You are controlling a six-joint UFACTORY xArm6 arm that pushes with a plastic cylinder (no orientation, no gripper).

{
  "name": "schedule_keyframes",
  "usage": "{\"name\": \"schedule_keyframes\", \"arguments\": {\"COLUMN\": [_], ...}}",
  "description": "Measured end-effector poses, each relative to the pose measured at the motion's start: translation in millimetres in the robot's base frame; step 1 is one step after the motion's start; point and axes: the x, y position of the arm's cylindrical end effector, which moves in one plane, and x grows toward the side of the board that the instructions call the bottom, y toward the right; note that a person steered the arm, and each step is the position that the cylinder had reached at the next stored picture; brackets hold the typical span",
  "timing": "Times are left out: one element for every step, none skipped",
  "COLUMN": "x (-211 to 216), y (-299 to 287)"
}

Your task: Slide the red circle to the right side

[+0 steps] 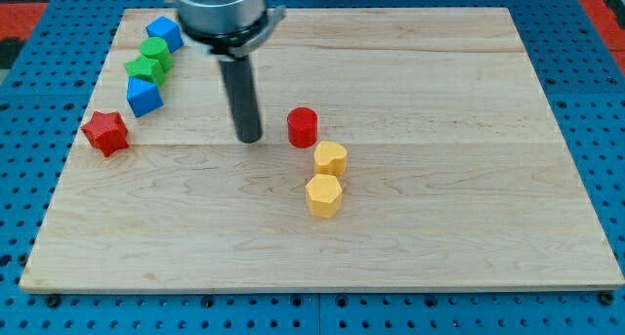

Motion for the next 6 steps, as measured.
{"name": "schedule_keyframes", "arguments": {"x": [-1, -1, -1, 16, 31, 63], "y": [34, 48, 55, -42, -153, -211]}}
